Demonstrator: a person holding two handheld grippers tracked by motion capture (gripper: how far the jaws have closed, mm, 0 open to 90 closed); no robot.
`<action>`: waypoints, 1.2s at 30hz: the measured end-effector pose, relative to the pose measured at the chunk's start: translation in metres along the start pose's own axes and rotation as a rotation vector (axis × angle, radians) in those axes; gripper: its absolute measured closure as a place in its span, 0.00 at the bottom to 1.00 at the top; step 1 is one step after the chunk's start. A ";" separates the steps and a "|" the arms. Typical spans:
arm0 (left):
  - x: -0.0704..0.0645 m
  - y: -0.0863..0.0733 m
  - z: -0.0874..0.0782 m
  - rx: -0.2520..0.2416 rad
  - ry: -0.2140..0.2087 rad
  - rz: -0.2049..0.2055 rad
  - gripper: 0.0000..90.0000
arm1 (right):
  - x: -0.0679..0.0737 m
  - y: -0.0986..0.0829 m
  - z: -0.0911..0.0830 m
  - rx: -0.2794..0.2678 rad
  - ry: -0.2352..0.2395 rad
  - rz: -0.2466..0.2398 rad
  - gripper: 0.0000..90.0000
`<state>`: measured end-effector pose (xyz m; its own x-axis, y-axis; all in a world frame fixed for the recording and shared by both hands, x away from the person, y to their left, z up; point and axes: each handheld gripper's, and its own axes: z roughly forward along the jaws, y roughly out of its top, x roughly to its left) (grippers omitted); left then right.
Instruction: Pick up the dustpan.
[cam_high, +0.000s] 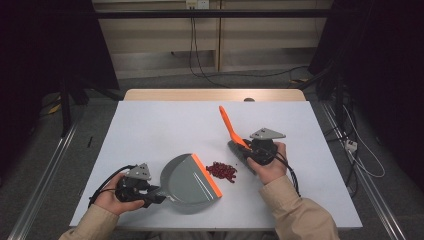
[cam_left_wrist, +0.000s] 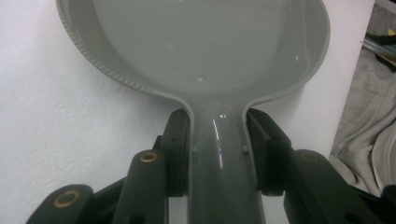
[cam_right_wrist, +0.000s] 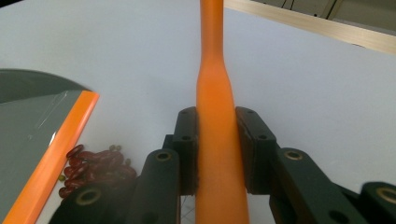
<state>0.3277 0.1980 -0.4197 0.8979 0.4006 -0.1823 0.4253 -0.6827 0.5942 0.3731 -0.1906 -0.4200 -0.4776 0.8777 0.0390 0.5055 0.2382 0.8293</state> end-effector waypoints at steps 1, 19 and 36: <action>-0.001 0.000 0.001 -0.002 -0.005 0.000 0.70 | 0.002 0.000 0.000 0.002 -0.001 -0.012 0.80; 0.001 0.001 0.005 -0.016 -0.017 -0.002 0.69 | 0.011 0.005 0.000 0.089 0.001 -0.076 0.74; -0.002 0.000 0.003 -0.022 -0.010 0.012 0.60 | 0.027 -0.002 -0.002 0.107 -0.011 -0.109 0.80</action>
<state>0.3261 0.1949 -0.4215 0.9041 0.3863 -0.1825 0.4117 -0.6736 0.6138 0.3576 -0.1682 -0.4195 -0.5263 0.8486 -0.0544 0.5250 0.3745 0.7643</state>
